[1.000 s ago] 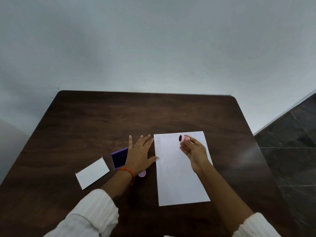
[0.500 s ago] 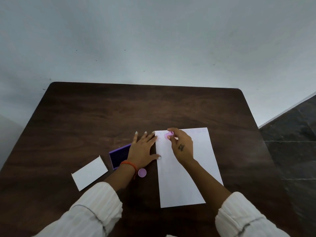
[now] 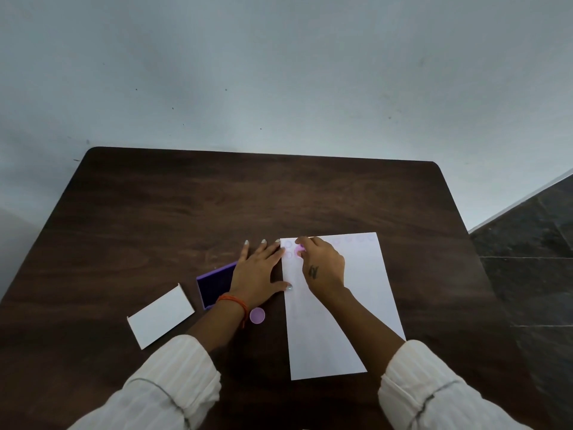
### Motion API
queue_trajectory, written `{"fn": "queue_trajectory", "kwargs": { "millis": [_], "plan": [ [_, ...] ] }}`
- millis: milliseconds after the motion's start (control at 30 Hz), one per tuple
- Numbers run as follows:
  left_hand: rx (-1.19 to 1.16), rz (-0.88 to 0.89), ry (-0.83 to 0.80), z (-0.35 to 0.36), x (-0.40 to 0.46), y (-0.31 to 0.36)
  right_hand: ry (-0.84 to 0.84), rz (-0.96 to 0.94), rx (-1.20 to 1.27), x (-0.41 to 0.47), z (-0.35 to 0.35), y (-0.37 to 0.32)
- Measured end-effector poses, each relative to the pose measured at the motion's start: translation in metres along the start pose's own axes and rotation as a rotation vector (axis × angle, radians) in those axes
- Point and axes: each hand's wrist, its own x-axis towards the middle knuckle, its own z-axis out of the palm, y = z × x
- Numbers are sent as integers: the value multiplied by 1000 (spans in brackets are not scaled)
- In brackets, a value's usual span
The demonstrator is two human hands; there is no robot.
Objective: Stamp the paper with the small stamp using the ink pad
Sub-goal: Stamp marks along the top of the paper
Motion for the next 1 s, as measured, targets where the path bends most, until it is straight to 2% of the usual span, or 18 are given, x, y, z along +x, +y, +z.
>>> {"fn": "queue_trajectory", "kwargs": {
  "millis": [433, 867, 1000],
  "plan": [
    [-10, 7, 15, 4, 1, -1, -60, -162, -92, 3, 3, 3],
    [-87, 30, 74, 13, 4, -5, 107, -275, -53, 1, 6, 7],
    [-117, 25, 73, 12, 3, -5, 101, -273, -53, 2, 5, 8]
  ]
}}
